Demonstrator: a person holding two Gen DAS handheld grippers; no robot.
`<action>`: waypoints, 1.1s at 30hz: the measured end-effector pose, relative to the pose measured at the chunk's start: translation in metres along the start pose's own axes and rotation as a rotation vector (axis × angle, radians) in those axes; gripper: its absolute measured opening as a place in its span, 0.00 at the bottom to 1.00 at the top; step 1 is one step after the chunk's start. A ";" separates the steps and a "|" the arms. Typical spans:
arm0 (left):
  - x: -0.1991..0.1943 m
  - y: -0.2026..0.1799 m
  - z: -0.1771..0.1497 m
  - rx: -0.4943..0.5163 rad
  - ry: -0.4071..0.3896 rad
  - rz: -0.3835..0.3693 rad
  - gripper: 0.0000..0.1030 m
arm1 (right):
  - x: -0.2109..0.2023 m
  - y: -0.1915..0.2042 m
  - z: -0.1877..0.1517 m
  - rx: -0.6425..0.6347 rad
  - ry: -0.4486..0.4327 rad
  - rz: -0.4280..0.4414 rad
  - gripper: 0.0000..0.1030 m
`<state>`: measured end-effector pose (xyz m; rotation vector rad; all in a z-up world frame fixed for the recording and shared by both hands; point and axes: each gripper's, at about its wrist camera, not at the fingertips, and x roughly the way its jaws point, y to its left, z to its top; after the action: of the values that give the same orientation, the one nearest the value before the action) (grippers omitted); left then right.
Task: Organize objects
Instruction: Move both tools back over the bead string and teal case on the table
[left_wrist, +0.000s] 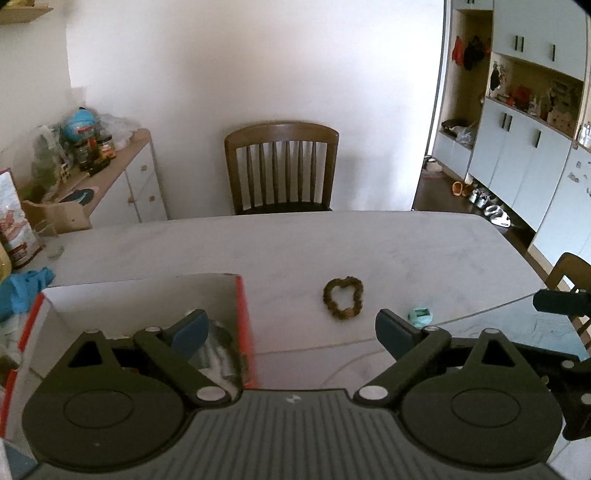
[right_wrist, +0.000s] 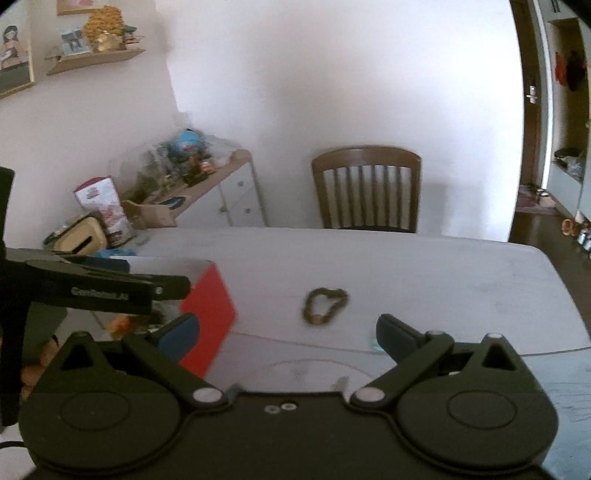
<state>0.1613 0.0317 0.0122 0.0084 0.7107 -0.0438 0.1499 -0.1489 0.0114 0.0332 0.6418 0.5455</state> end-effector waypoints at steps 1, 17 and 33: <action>0.005 -0.003 0.001 0.001 0.000 -0.003 0.95 | 0.002 -0.006 -0.001 0.001 0.005 -0.007 0.99; 0.101 -0.036 0.016 -0.062 0.099 -0.028 0.95 | 0.048 -0.067 -0.014 0.001 0.081 -0.101 0.98; 0.193 -0.044 0.010 -0.087 0.215 -0.028 0.95 | 0.115 -0.091 -0.031 0.023 0.190 -0.128 0.93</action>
<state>0.3119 -0.0200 -0.1054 -0.0815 0.9274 -0.0385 0.2518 -0.1742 -0.0958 -0.0386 0.8296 0.4205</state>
